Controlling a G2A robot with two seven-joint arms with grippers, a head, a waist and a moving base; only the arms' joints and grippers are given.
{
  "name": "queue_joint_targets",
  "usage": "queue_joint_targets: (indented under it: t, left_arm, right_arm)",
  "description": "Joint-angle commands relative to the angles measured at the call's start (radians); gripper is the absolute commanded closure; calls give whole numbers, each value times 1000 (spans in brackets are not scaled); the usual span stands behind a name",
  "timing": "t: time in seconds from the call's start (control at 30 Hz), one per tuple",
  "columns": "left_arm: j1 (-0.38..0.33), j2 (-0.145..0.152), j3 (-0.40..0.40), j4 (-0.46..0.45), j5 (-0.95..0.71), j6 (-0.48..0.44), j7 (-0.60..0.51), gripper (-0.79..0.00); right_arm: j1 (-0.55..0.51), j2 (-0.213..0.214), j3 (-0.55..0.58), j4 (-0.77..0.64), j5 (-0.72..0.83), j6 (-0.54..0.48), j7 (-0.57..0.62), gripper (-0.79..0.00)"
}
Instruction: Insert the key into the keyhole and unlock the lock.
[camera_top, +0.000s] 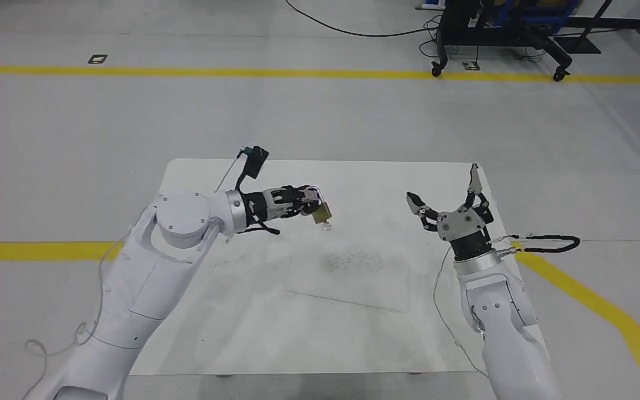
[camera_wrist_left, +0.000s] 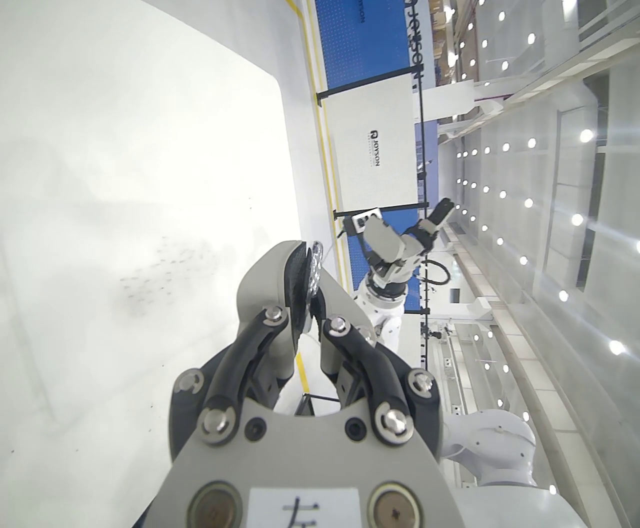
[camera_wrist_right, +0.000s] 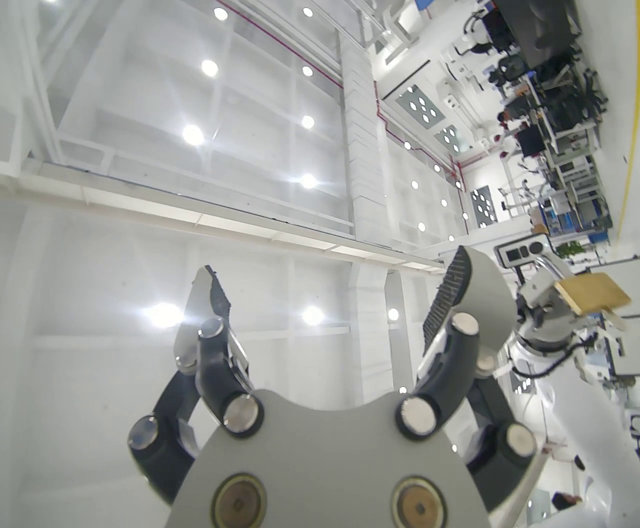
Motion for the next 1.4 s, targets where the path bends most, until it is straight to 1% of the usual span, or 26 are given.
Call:
queue_joint_targets:
  t: [0.0, 0.1, 0.2, 0.27, 0.4, 0.53, 0.6, 0.73, 0.8, 0.83, 0.9, 0.93, 0.97, 1.07, 1.2, 1.27, 1.37]
  left_arm:
    - [-19, -1, 36, 3, 54, 45, -27, 0]
    - [-62, -8, 105, 23, 109, 126, -103, 0]
    - [-100, -16, 170, 42, 198, 217, -118, 0]
    - [-117, -22, 204, 37, 222, 260, -127, 0]
    - [-157, -32, 275, 56, 305, 344, -161, 0]
    - [-186, -41, 300, 95, 312, 359, -172, 0]
    - [-191, -45, 300, 117, 286, 355, -185, 0]
    - [-198, -55, 282, 177, 176, 282, -224, 0]
    - [-209, -59, 279, 202, 151, 263, -231, 0]
    - [-213, -61, 281, 210, 142, 258, -236, -12]
    - [-220, -65, 283, 229, 121, 248, -250, -453]
    - [-224, -67, 284, 237, 114, 242, -253, -594]
    - [-228, -68, 286, 244, 113, 236, -254, -785]
    - [-236, -72, 291, 256, 107, 222, -261, -785]
    - [-235, -72, 281, 249, 83, 188, -269, -785]
    - [-229, -68, 265, 240, 70, 167, -269, -785]
    - [-208, -57, 213, 213, 33, 111, -259, -785]
  right_arm:
    - [2, 0, -1, 1, 2, 30, 1, -785]
    - [2, 0, -1, 1, 2, 30, 1, -785]
    - [2, 0, -1, 1, 2, 30, 1, -785]
    - [2, 0, -1, 1, 2, 30, 1, -785]
    - [2, 0, -1, 1, 2, 30, 1, -785]
    - [2, 0, -1, 1, 2, 30, 1, -785]
    - [2, 0, -1, 1, 2, 30, 1, -785]
    - [2, 0, -1, 1, 2, 30, 1, -785]
    - [2, 0, -1, 1, 2, 30, 1, -785]
    - [2, 0, -1, 1, 2, 30, 1, -785]
    - [2, 0, -1, 1, 2, 30, 1, -785]
    - [2, 0, -1, 1, 2, 30, 1, -785]
    - [2, 0, -1, 1, 2, 30, 1, -785]
    - [2, 0, -1, 1, 2, 30, 1, -785]
    - [2, 0, -1, 1, 2, 30, 1, -785]
    - [2, 0, -1, 1, 2, 30, 1, -785]
    - [2, 0, -1, 1, 2, 30, 1, -785]
